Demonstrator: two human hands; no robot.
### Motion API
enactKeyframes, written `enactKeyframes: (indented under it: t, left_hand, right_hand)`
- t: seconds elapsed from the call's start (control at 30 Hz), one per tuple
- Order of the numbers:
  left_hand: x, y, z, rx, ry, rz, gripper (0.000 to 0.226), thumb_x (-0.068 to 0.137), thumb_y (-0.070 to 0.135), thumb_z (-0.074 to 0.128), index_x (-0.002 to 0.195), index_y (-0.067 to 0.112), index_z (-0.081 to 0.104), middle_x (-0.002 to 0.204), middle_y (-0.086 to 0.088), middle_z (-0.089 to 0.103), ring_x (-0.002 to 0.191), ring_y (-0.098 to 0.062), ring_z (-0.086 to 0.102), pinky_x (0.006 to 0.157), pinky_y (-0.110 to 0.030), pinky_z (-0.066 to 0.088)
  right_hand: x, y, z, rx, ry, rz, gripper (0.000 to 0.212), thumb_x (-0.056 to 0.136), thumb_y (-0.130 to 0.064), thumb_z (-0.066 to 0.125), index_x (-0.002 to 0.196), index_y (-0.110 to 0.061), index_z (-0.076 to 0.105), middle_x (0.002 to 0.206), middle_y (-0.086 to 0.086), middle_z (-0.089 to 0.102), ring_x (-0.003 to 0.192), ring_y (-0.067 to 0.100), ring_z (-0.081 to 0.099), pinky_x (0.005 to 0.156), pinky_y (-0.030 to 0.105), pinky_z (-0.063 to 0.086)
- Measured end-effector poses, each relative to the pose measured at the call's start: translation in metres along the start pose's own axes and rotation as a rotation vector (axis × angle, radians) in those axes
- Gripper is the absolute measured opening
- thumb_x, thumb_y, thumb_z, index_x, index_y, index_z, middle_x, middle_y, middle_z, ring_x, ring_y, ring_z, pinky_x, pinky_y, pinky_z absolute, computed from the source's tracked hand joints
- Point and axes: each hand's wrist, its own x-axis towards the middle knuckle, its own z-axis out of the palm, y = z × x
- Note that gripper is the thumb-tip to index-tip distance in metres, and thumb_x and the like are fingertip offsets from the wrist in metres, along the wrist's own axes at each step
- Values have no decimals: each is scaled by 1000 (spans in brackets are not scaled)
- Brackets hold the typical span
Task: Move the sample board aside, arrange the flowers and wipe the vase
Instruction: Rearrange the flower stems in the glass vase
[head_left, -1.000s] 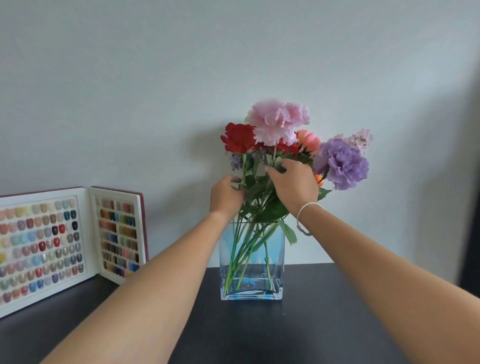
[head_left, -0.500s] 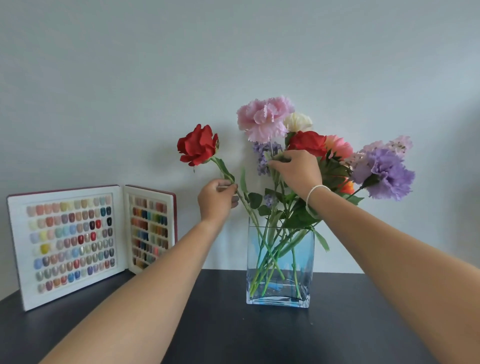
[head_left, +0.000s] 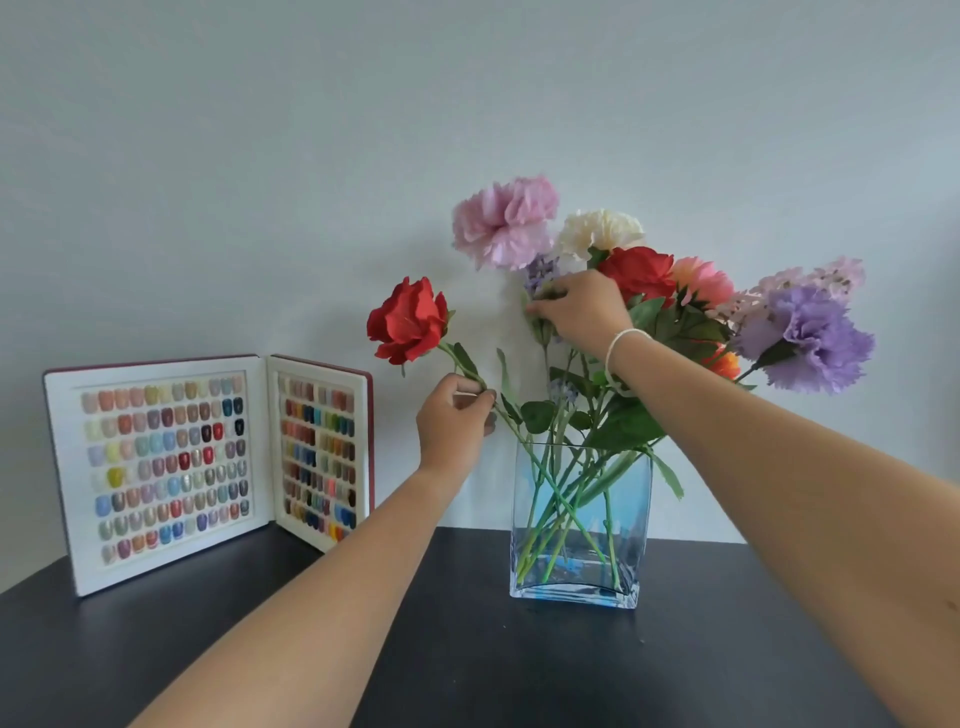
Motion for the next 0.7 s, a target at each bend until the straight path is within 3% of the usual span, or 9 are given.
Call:
enactKeyframes:
  t: [0.13, 0.33, 0.43, 0.53, 0.6, 0.7]
  left_hand:
    - [-4, -5, 1, 16, -14, -6, 17, 82, 1, 61, 70, 11, 53, 66, -8, 57, 58, -19, 53, 58, -24, 53]
    - [-5, -13, 5, 104, -37, -5, 19, 81, 6, 62, 68, 16, 52, 67, -9, 59, 64, -24, 54, 67, -36, 49]
    - [-7, -16, 9, 152, 0, -2, 23, 80, 10, 64, 65, 22, 52, 68, -1, 59, 64, -17, 55, 66, -29, 45]
    - [-7, -17, 12, 122, 26, -19, 22, 80, 11, 65, 65, 23, 53, 67, 4, 57, 62, -11, 53, 62, -23, 41]
    - [-7, -17, 13, 95, 30, -49, 20, 80, 11, 65, 66, 22, 54, 69, 3, 57, 63, -12, 53, 67, -26, 42]
    - [-8, -18, 12, 78, 31, -66, 20, 79, 12, 66, 66, 21, 54, 71, -1, 59, 66, -16, 52, 68, -29, 41]
  right_hand:
    - [-6, 0, 19, -17, -101, -7, 16, 82, -25, 67, 83, -10, 71, 66, 1, 61, 52, 8, 51, 60, 26, 44]
    - [-9, 2, 30, -88, -144, 36, 19, 82, -26, 65, 77, -8, 68, 73, 8, 64, 67, 21, 59, 60, 29, 48]
    - [-5, 8, 28, -92, -149, 85, 24, 83, -27, 64, 82, -3, 68, 77, 11, 66, 71, 23, 60, 61, 29, 49]
    - [-6, 9, 31, -109, -188, 88, 24, 82, -26, 65, 66, -8, 65, 66, 6, 62, 62, 20, 56, 48, 24, 42]
    - [-9, 9, 38, -141, -199, 77, 35, 81, -27, 66, 50, -19, 52, 55, -1, 54, 53, 14, 50, 43, 22, 34]
    - [-11, 10, 43, -144, -217, 66, 34, 81, -27, 67, 52, -18, 52, 51, -2, 48, 49, 11, 45, 42, 23, 29]
